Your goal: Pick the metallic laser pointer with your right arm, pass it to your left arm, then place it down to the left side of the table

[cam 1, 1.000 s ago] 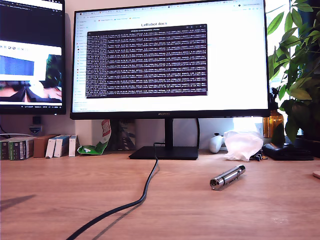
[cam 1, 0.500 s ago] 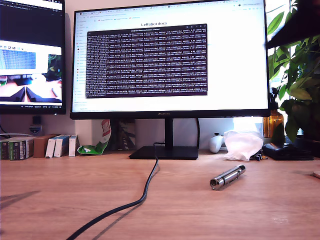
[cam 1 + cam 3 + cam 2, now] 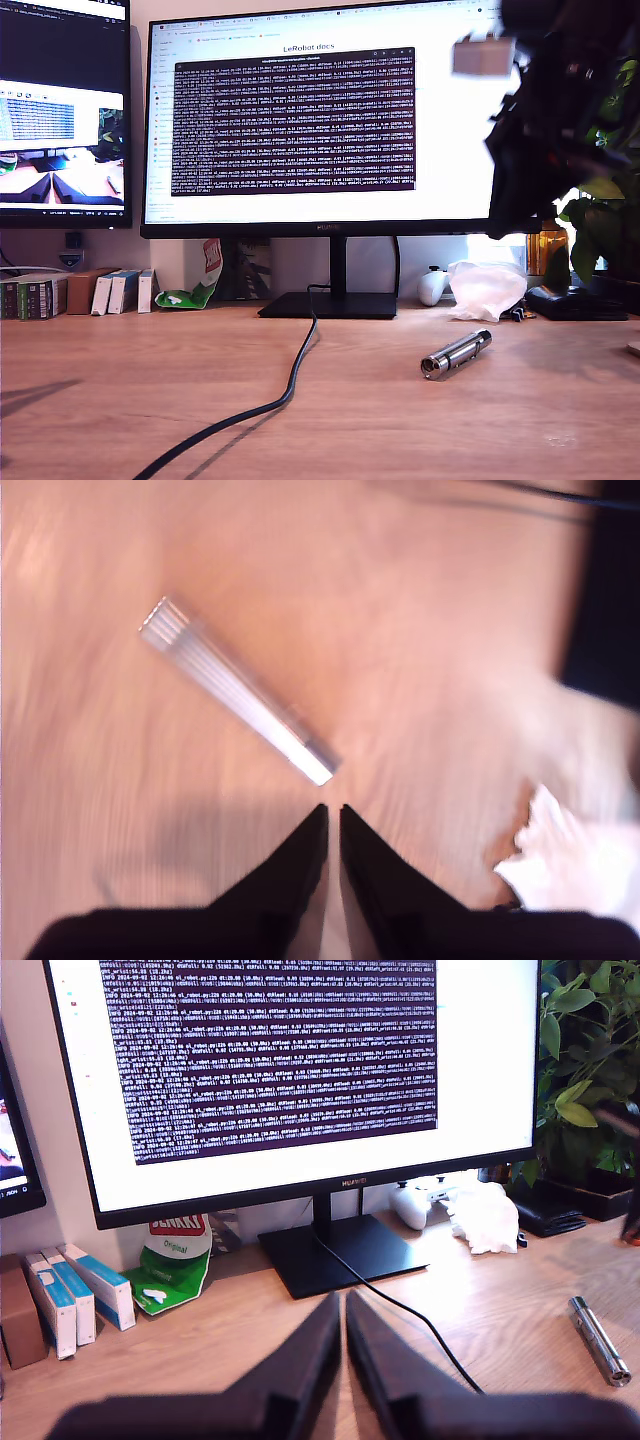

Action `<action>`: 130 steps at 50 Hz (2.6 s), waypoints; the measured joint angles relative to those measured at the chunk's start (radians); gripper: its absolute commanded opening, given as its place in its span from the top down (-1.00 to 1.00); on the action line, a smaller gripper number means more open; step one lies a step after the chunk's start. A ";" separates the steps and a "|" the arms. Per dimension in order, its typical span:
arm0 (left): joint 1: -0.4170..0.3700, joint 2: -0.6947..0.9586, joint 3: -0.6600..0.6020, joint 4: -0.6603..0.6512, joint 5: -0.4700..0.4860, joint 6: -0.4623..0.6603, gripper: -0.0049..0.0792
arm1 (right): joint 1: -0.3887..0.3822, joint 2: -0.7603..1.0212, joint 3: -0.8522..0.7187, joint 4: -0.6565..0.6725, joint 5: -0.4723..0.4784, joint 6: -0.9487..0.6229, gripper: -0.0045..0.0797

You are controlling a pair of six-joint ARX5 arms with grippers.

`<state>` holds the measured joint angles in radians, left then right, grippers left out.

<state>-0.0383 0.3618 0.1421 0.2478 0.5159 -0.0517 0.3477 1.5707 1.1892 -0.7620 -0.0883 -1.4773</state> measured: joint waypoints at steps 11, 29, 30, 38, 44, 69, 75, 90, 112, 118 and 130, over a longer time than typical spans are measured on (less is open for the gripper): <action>0.000 0.000 0.000 -0.001 0.000 0.000 0.94 | 0.048 0.026 0.001 -0.043 0.099 -0.181 0.92; 0.000 0.000 0.000 -0.004 0.000 0.000 0.94 | 0.119 0.050 0.002 -0.030 0.003 -0.197 0.10; 0.000 0.000 0.000 -0.004 0.000 0.000 0.94 | 0.123 0.055 0.002 -0.024 -0.003 -0.197 0.08; 0.000 0.000 0.000 -0.008 0.000 0.000 0.94 | 0.140 0.130 0.015 -0.004 -0.019 -0.197 -0.15; 0.000 0.000 0.000 -0.008 0.000 0.000 0.94 | 0.141 0.186 0.015 -0.006 -0.036 -0.197 -0.18; 0.000 0.000 0.000 -0.023 0.000 0.000 0.94 | 0.144 0.259 0.015 0.014 -0.063 -0.209 -0.18; 0.000 0.000 0.000 -0.023 0.000 0.000 0.94 | 0.144 0.270 0.024 0.020 -0.076 -0.223 -0.10; 0.000 0.000 0.000 -0.023 0.000 0.000 0.94 | 0.132 0.272 0.024 0.002 -0.108 -0.224 0.32; 0.000 0.000 0.000 -0.023 0.000 0.000 0.94 | 0.115 0.272 0.024 -0.022 -0.114 -0.224 0.92; 0.000 0.000 0.000 -0.023 0.000 0.000 0.94 | 0.116 0.272 0.024 -0.017 -0.114 -0.223 0.92; 0.000 0.000 0.000 -0.023 0.000 0.000 0.94 | 0.146 0.272 0.032 -0.013 -0.109 -0.204 0.92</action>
<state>-0.0383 0.3618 0.1421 0.2249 0.5159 -0.0521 0.4938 1.8423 1.2213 -0.7750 -0.1978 -1.6814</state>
